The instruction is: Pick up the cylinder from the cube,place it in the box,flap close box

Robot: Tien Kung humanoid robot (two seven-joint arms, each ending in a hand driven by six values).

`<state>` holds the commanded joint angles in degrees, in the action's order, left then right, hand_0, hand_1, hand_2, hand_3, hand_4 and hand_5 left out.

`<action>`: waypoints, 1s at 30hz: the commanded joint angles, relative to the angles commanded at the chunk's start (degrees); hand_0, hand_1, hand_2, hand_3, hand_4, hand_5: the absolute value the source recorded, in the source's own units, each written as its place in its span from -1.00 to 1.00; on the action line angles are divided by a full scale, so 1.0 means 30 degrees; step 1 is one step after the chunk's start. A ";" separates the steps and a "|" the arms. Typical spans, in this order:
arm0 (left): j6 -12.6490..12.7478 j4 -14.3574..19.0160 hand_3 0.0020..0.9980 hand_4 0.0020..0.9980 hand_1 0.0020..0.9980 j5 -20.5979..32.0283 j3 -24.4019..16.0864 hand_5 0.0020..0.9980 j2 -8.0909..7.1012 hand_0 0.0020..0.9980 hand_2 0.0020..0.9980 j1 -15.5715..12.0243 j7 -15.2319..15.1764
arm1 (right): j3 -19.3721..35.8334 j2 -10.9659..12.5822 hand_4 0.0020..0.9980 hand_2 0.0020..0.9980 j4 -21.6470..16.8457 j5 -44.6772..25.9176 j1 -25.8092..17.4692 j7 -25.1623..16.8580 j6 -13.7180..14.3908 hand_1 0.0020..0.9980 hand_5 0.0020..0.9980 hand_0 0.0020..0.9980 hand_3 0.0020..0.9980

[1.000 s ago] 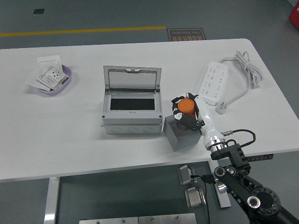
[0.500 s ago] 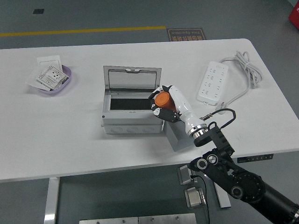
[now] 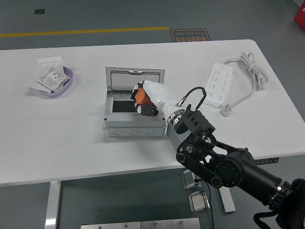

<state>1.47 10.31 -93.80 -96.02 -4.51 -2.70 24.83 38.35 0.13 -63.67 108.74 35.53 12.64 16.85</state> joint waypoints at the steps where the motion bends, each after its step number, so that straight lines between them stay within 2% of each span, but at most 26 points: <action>1: 0.0002 0.0000 0.20 0.34 0.34 -0.0007 -0.0001 -0.17 -0.0006 0.22 0.16 0.0006 0.0001 | -0.0107 -0.0044 -1.00 -0.44 0.0227 -0.0010 0.0179 0.0020 -0.0023 -0.65 -1.00 -0.79 -0.53; 6: -0.0001 0.0000 0.20 0.34 0.34 -0.0081 -0.0027 -0.17 -0.0057 0.22 0.16 0.0034 0.0015 | -0.0477 -0.0044 -1.00 -0.44 0.1246 -0.0259 0.0915 -0.0006 -0.0063 -0.65 -1.00 -0.79 -0.53; 7: -0.0001 0.0000 0.20 0.34 0.34 -0.0085 -0.0025 -0.17 -0.0062 0.23 0.16 0.0043 0.0014 | -0.0530 -0.0044 -1.00 -0.43 0.1408 -0.0320 0.1014 -0.0034 -0.0048 -0.67 -1.00 -0.87 -0.53; 15: -0.0020 0.0000 0.20 0.34 0.34 -0.0189 -0.0045 -0.17 -0.0066 0.23 0.17 0.0103 0.0032 | -0.1195 -0.0044 -1.00 -0.42 0.2542 -0.1035 0.1625 -0.0307 0.0135 -0.65 -1.00 -0.85 -0.53; 30: -0.0070 0.0000 0.20 0.34 0.34 -0.0443 -0.0136 -0.17 -0.0055 0.23 0.17 0.0145 0.0074 | -0.2861 -0.0044 -1.00 -0.43 0.3014 -0.2355 0.2369 -0.0776 0.0508 -0.65 -1.00 -0.85 -0.52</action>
<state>1.26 10.31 -95.13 -96.42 -4.68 -2.26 25.05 29.76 0.00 -54.63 101.68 42.63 10.31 18.37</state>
